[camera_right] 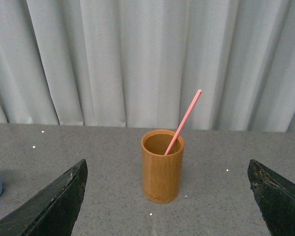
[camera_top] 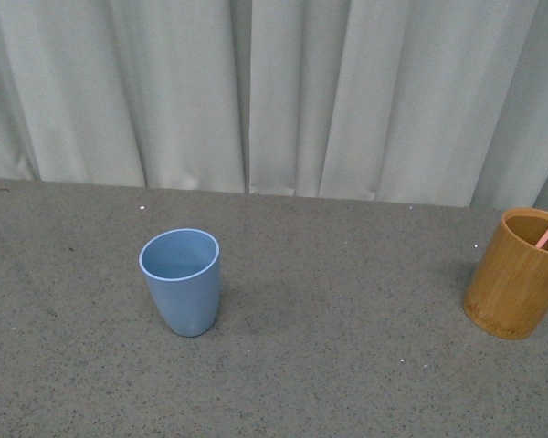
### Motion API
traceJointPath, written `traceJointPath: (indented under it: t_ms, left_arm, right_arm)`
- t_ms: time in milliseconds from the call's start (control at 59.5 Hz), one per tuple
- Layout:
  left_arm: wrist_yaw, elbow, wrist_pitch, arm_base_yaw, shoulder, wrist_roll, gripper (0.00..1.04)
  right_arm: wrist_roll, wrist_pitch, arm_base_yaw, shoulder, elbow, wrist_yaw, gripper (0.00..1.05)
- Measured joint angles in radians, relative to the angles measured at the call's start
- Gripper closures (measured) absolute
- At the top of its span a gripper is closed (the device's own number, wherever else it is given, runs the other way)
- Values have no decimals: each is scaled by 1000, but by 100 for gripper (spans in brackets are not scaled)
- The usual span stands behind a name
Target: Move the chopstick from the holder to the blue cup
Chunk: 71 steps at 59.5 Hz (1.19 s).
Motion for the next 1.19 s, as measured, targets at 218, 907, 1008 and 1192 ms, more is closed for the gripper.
traceJointPath:
  t_ms: [218, 907, 1008, 1192]
  left_arm:
    - [0, 0, 0, 0, 0, 0, 7]
    - [0, 0, 0, 0, 0, 0, 7]
    - [0, 0, 0, 0, 0, 0, 7]
    - [0, 0, 0, 0, 0, 0, 7]
  right_arm:
    - [0, 0, 0, 0, 0, 0, 10]
    - [0, 0, 0, 0, 0, 0, 10]
    - [0, 0, 0, 0, 0, 0, 10]
    - [0, 0, 0, 0, 0, 0, 10]
